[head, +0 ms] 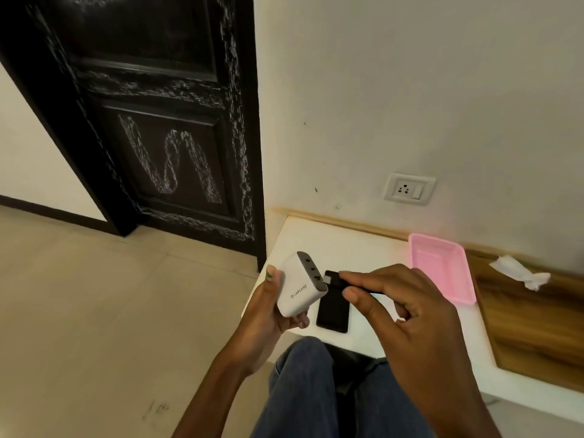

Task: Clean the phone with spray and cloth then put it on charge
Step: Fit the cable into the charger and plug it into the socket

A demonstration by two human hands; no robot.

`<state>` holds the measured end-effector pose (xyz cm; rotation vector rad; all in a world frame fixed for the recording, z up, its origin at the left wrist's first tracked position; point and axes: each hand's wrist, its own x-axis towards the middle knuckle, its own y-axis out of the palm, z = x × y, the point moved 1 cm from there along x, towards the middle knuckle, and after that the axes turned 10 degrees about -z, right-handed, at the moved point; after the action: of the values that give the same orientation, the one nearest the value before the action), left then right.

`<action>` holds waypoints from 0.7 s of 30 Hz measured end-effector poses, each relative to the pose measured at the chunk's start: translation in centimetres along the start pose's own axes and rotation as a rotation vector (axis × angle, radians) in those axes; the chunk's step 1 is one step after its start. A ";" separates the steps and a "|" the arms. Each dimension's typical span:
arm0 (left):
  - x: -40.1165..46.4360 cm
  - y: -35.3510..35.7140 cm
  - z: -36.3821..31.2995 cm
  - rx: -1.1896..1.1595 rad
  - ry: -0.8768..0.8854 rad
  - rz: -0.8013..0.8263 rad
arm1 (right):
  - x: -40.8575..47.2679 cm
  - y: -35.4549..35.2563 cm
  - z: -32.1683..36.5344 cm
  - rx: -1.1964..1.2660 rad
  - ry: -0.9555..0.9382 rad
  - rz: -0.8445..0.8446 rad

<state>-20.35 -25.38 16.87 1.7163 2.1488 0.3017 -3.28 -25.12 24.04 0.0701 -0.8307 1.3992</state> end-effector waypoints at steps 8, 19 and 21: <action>-0.9 2.4 -1.4 -0.047 0.014 0.114 | -0.7 -1.9 1.9 -0.100 -0.108 -0.027; -1.2 3.1 -2.1 -0.021 0.022 0.108 | -1.3 -2.8 3.2 -0.278 -0.231 -0.101; -1.3 3.2 -2.2 -0.026 0.039 0.092 | -1.2 -3.1 3.5 -0.306 -0.230 -0.084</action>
<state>-18.17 -25.70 20.36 1.8115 2.0871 0.3889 -2.14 -28.62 27.22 0.0301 -1.2119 1.1856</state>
